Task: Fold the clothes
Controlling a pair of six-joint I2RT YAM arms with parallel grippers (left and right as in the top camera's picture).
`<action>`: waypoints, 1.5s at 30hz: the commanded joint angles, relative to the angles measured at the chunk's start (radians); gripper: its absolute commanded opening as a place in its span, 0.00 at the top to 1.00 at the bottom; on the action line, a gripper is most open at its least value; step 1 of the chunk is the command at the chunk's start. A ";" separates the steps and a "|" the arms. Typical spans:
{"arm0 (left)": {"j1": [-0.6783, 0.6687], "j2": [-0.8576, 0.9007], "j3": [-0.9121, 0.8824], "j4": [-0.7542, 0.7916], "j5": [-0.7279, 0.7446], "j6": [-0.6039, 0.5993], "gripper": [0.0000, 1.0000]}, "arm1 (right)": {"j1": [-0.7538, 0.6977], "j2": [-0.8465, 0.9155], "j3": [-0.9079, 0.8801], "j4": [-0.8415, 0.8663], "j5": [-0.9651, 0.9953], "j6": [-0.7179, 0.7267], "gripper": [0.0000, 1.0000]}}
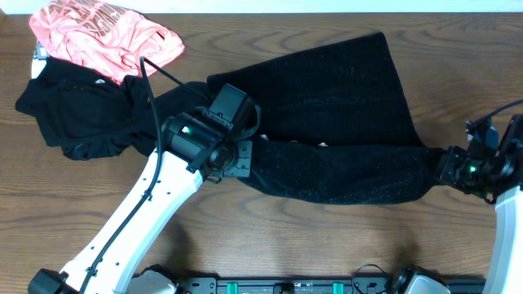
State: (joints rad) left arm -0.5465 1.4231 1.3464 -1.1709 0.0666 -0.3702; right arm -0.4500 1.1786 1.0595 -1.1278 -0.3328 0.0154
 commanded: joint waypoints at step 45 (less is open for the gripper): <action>0.020 0.014 -0.002 0.028 -0.378 -0.080 0.94 | 0.079 0.080 0.075 0.193 -0.106 -0.093 0.99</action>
State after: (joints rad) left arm -0.5510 1.3979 1.3445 -1.1744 -0.1993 -0.4450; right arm -0.4011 1.2148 1.1061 -0.9871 -0.4526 -0.0448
